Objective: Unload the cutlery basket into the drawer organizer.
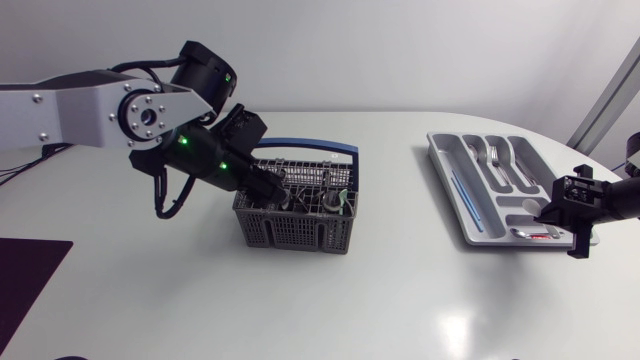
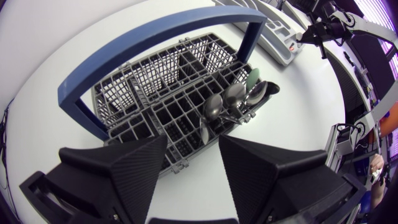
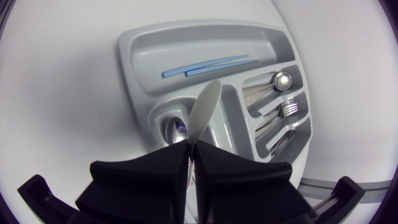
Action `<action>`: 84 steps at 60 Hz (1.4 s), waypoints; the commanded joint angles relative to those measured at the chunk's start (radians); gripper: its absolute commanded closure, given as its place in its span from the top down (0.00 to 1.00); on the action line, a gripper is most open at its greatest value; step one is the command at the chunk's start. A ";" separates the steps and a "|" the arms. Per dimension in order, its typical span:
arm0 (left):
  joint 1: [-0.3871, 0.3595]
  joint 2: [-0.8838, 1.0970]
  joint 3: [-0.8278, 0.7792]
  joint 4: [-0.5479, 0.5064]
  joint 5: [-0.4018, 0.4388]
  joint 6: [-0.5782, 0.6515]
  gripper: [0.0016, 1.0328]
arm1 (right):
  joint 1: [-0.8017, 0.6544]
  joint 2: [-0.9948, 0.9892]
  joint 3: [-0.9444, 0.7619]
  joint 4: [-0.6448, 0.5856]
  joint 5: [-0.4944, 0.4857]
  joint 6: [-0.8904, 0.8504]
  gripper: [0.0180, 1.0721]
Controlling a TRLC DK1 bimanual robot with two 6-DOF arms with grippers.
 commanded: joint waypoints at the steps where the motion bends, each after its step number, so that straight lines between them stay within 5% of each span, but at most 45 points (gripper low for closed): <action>1: -0.005 0.008 -0.035 0.021 -0.006 0.018 0.57 | -0.004 0.039 0.010 0.023 0.020 -0.035 0.06; 11: -0.011 0.003 -0.056 0.055 -0.006 0.015 0.57 | -0.002 0.061 -0.028 0.109 0.073 -0.041 0.07; 16: -0.009 -0.004 -0.060 0.064 -0.006 0.015 0.57 | 0.000 0.061 -0.053 0.146 0.080 -0.042 0.19; 29: -0.003 -0.009 -0.067 0.092 -0.005 0.009 0.54 | 0.000 0.051 -0.080 0.161 0.108 -0.041 0.73; 34: -0.005 -0.010 -0.070 0.096 0.000 0.009 0.54 | 0.000 0.033 -0.094 0.163 0.109 -0.041 0.80; 59: 0.021 0.013 -0.064 0.107 0.112 -0.025 0.45 | 0.044 -0.194 -0.191 0.078 0.073 0.004 0.87; 84: 0.021 0.063 -0.038 0.109 0.139 -0.036 0.41 | 0.207 -0.458 -0.260 -0.083 0.028 0.142 0.90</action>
